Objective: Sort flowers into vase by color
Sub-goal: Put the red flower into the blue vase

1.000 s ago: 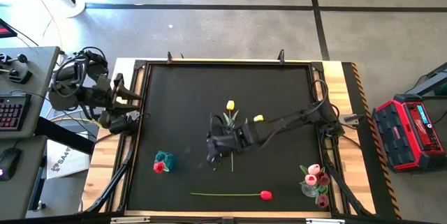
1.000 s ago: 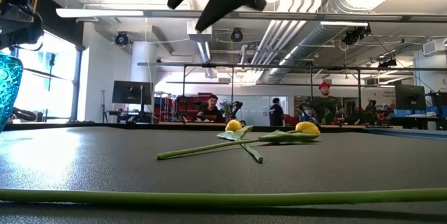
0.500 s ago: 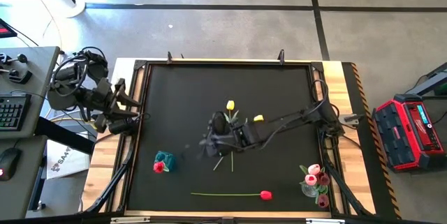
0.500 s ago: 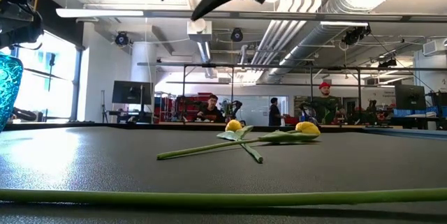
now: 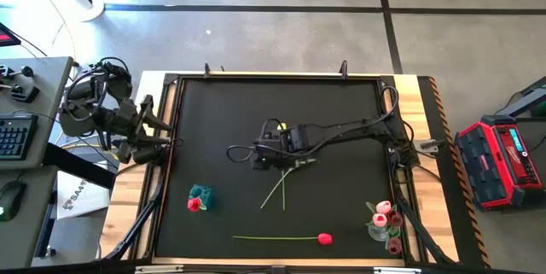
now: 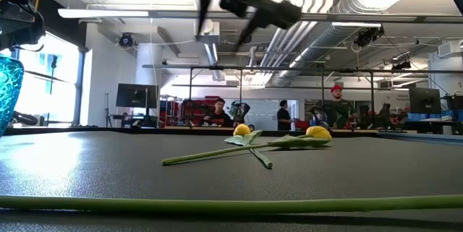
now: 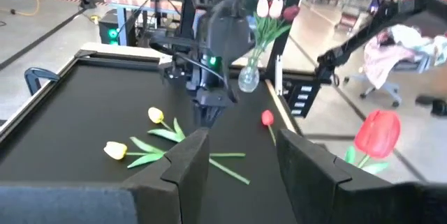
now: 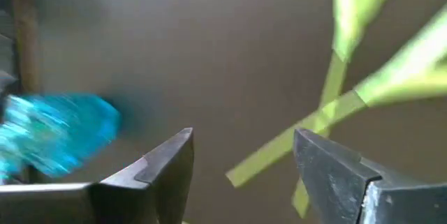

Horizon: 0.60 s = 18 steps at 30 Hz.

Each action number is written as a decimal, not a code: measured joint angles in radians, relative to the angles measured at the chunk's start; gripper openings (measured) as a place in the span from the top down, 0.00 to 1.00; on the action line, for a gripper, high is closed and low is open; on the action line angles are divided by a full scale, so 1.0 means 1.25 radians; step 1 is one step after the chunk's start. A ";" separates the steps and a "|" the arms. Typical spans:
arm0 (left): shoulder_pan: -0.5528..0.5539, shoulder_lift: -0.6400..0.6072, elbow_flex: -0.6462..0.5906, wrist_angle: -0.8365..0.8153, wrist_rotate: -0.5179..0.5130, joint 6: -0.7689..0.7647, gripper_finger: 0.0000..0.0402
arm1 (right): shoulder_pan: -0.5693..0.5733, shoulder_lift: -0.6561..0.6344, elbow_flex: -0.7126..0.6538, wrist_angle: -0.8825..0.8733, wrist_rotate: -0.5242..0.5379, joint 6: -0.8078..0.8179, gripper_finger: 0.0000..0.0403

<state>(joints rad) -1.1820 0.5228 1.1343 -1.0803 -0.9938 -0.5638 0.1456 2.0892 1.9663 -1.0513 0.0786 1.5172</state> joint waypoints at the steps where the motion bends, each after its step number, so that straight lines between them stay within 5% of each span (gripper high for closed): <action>1: 0.000 0.000 0.000 -0.012 0.004 -0.001 0.62 | -0.003 0.000 0.000 -0.031 -0.039 0.000 0.43; 4: 0.000 0.000 0.000 -0.042 0.003 -0.005 0.62 | -0.007 0.000 0.000 -0.112 -0.093 -0.041 0.43; 11: 0.000 0.000 0.000 -0.055 -0.017 -0.054 0.62 | 0.070 0.000 -0.001 -0.175 -0.060 -0.348 0.43; 18: 0.000 0.000 -0.034 -0.060 -0.200 -0.157 0.62 | 0.182 0.000 -0.021 -0.183 0.046 -0.565 0.43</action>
<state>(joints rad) -1.1823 0.5227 1.0922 -1.1552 -1.2432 -0.7602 0.3730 2.0888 1.9407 -1.2800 0.1359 0.8111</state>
